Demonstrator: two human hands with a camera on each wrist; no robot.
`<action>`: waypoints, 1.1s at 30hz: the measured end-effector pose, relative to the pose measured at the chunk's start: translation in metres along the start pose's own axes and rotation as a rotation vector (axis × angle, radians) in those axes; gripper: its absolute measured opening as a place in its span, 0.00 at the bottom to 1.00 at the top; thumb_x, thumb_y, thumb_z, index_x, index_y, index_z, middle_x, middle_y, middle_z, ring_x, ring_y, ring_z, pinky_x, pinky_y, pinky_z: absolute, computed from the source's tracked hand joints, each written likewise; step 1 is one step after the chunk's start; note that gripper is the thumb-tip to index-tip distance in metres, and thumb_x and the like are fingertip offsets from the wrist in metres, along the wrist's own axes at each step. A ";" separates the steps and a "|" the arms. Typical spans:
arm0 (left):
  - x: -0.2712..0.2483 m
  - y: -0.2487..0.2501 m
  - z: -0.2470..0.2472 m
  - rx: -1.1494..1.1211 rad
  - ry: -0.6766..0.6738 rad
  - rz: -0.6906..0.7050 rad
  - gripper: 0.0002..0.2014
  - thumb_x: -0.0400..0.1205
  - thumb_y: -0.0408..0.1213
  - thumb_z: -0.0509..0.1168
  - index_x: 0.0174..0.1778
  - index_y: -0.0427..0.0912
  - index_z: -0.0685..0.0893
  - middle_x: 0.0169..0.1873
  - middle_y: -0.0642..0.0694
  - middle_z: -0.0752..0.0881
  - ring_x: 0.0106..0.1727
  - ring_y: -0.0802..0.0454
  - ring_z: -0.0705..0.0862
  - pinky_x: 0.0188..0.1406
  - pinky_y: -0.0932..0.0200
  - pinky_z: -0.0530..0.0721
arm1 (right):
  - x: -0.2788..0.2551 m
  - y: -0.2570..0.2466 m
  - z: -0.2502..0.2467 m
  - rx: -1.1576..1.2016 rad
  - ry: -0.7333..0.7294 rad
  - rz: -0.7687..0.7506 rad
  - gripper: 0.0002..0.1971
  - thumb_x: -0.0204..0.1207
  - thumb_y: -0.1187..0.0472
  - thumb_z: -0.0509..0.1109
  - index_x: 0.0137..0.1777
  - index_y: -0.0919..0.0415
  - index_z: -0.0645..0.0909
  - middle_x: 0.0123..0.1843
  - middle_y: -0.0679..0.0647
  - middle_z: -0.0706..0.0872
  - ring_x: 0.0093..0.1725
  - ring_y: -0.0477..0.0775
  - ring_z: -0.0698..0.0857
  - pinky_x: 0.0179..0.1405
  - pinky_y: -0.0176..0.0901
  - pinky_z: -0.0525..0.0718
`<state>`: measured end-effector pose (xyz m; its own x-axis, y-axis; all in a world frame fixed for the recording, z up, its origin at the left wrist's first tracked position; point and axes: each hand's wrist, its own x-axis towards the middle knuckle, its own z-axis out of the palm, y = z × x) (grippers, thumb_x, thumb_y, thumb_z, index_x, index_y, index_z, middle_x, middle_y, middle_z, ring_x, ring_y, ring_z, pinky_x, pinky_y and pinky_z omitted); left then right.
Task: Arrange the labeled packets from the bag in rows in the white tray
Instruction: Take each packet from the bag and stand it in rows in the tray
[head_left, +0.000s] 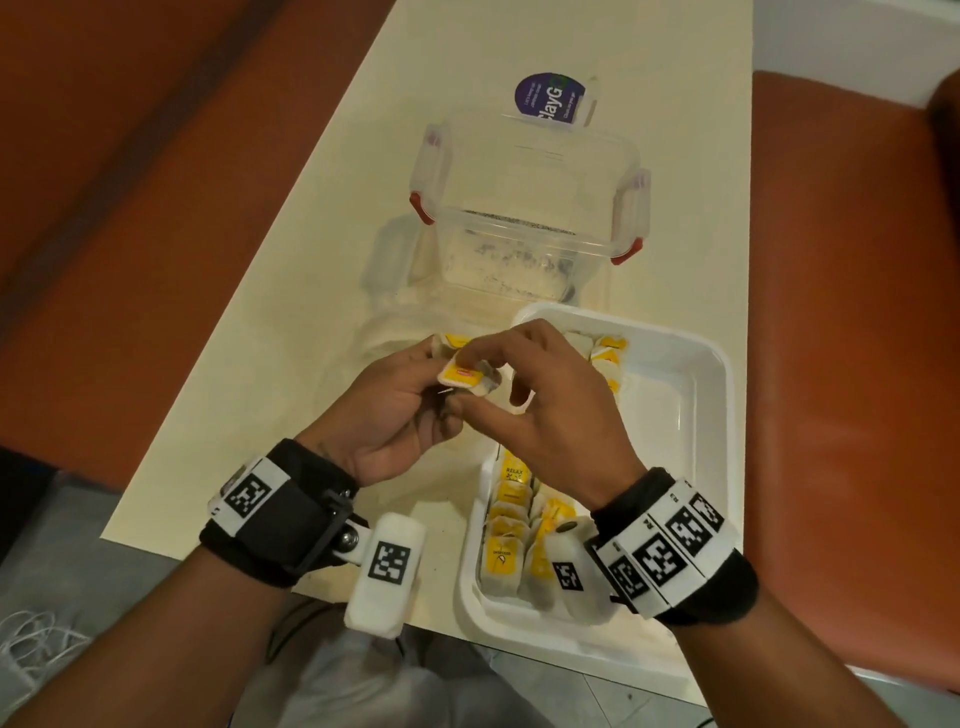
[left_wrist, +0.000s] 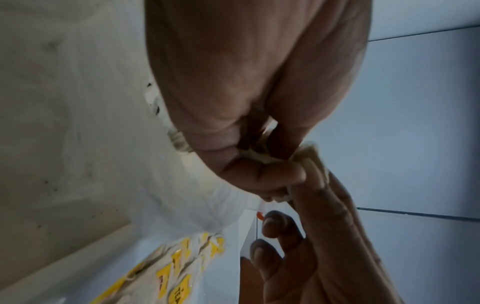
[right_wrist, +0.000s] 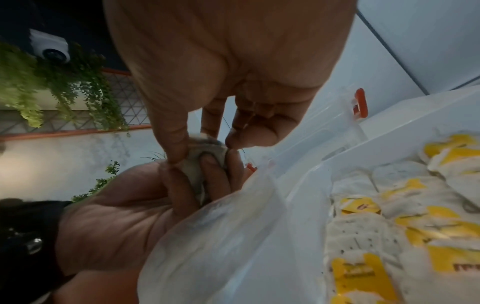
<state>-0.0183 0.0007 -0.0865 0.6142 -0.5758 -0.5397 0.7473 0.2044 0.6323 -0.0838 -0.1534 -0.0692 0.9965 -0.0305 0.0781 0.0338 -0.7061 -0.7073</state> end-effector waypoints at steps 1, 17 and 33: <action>0.000 -0.001 0.003 0.017 0.003 -0.001 0.07 0.80 0.34 0.65 0.53 0.40 0.83 0.40 0.44 0.88 0.28 0.59 0.81 0.23 0.69 0.79 | 0.000 0.001 -0.001 0.016 0.030 0.009 0.12 0.75 0.42 0.73 0.57 0.41 0.85 0.49 0.39 0.80 0.38 0.42 0.82 0.35 0.41 0.80; 0.000 -0.002 0.015 -0.171 -0.145 -0.143 0.15 0.76 0.53 0.63 0.44 0.45 0.87 0.48 0.40 0.84 0.38 0.49 0.80 0.22 0.64 0.80 | -0.009 0.007 -0.040 0.660 -0.016 0.140 0.13 0.81 0.73 0.62 0.47 0.59 0.86 0.35 0.43 0.85 0.31 0.45 0.77 0.33 0.37 0.73; -0.009 -0.015 0.046 0.266 -0.205 -0.026 0.13 0.77 0.39 0.76 0.55 0.40 0.86 0.46 0.34 0.79 0.22 0.61 0.70 0.14 0.70 0.64 | -0.013 0.016 -0.065 0.752 -0.117 0.211 0.17 0.71 0.70 0.58 0.42 0.52 0.87 0.37 0.66 0.77 0.31 0.55 0.69 0.29 0.43 0.70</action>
<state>-0.0468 -0.0335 -0.0661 0.5120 -0.7306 -0.4517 0.6529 -0.0108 0.7574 -0.1014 -0.2103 -0.0361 0.9878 -0.0063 -0.1556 -0.1557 -0.0246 -0.9875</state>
